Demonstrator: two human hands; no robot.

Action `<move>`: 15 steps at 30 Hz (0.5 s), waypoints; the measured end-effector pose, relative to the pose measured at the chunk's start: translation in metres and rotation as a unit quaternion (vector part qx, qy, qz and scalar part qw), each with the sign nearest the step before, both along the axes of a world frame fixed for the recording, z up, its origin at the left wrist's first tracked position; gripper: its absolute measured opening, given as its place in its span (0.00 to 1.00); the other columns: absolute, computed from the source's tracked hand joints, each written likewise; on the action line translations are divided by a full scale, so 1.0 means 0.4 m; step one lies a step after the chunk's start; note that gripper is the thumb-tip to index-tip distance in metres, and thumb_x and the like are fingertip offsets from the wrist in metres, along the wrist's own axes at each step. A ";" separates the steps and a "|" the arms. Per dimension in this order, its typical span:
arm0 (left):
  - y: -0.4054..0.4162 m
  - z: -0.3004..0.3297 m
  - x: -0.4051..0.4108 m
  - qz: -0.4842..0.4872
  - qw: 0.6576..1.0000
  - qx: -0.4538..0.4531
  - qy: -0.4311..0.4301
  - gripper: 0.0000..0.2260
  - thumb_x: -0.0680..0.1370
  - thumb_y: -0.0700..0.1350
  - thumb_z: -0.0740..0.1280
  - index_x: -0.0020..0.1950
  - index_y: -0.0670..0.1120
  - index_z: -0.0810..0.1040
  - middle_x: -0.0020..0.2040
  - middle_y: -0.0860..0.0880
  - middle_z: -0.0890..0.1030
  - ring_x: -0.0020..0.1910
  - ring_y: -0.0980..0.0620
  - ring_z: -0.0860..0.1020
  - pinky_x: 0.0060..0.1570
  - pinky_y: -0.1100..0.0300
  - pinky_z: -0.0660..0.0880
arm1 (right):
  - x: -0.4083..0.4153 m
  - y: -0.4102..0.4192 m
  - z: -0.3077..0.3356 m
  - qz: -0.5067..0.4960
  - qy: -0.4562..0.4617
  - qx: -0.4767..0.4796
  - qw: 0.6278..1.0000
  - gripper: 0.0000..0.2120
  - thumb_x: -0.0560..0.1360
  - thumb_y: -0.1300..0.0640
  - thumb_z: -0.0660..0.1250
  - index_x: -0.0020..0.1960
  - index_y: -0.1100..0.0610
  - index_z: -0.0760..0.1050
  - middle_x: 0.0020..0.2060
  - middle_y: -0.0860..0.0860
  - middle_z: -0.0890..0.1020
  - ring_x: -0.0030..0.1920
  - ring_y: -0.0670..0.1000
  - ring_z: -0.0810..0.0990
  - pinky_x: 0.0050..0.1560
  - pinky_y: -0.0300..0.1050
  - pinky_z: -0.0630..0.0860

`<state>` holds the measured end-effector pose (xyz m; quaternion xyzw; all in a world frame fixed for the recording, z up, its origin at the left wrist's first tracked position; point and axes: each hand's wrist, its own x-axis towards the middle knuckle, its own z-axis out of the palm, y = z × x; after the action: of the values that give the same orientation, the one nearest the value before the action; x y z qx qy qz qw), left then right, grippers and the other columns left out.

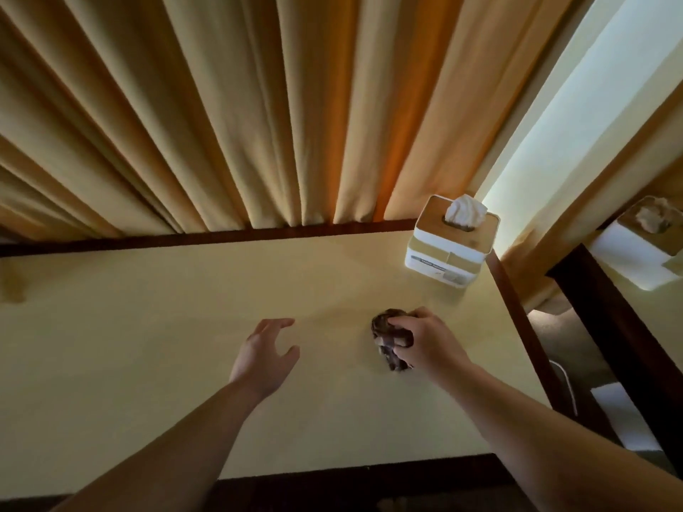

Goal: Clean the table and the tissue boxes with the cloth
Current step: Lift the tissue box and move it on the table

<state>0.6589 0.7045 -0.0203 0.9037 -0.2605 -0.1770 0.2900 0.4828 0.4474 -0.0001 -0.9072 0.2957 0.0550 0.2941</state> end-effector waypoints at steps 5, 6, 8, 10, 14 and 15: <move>0.204 0.041 0.042 0.059 0.998 -0.001 -0.002 0.23 0.76 0.47 0.75 0.70 0.53 0.77 0.68 0.53 0.78 0.65 0.50 0.78 0.58 0.61 0.71 | 0.131 0.152 0.046 0.084 -0.049 0.004 0.995 0.24 0.73 0.55 0.73 0.67 0.43 0.81 0.56 0.48 0.80 0.58 0.51 0.78 0.52 0.39 0.69; 0.249 0.049 0.052 0.069 0.998 0.000 -0.002 0.23 0.76 0.48 0.74 0.71 0.53 0.77 0.68 0.53 0.78 0.65 0.50 0.78 0.58 0.61 0.71 | 0.160 0.192 0.056 0.094 -0.054 0.005 0.994 0.24 0.73 0.55 0.74 0.68 0.43 0.80 0.57 0.48 0.80 0.58 0.51 0.78 0.52 0.39 0.69; 0.340 0.062 0.074 0.086 0.996 -0.001 0.002 0.24 0.77 0.48 0.73 0.72 0.53 0.76 0.68 0.53 0.78 0.65 0.51 0.77 0.58 0.60 0.71 | 0.217 0.278 0.078 0.109 -0.058 0.014 0.992 0.26 0.73 0.56 0.76 0.70 0.44 0.79 0.60 0.48 0.78 0.59 0.52 0.78 0.56 0.41 0.72; 0.436 0.068 0.094 0.106 0.994 -0.004 0.004 0.24 0.77 0.49 0.73 0.73 0.54 0.75 0.68 0.53 0.77 0.65 0.52 0.76 0.59 0.60 0.71 | 0.268 0.372 0.090 0.128 -0.058 0.021 0.990 0.27 0.74 0.56 0.76 0.71 0.45 0.78 0.61 0.49 0.78 0.60 0.52 0.78 0.57 0.39 0.71; 0.633 0.065 0.134 0.127 0.992 0.014 0.008 0.25 0.78 0.50 0.72 0.75 0.55 0.73 0.69 0.53 0.76 0.66 0.52 0.76 0.61 0.58 0.72 | 0.354 0.574 0.087 0.148 -0.064 0.034 0.986 0.27 0.74 0.55 0.77 0.71 0.45 0.78 0.63 0.49 0.78 0.61 0.53 0.79 0.56 0.40 0.72; 0.684 0.063 0.145 0.127 0.992 0.017 0.011 0.25 0.78 0.50 0.72 0.75 0.55 0.73 0.70 0.53 0.76 0.67 0.51 0.75 0.61 0.58 0.72 | 0.370 0.627 0.084 0.147 -0.063 0.039 0.986 0.26 0.74 0.55 0.77 0.71 0.45 0.78 0.62 0.49 0.78 0.61 0.53 0.80 0.57 0.40 0.72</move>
<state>0.7171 0.9782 0.0051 0.9323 -0.1371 -0.1525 0.2978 0.6309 0.6983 0.0335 -0.9302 0.1378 0.0519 0.3362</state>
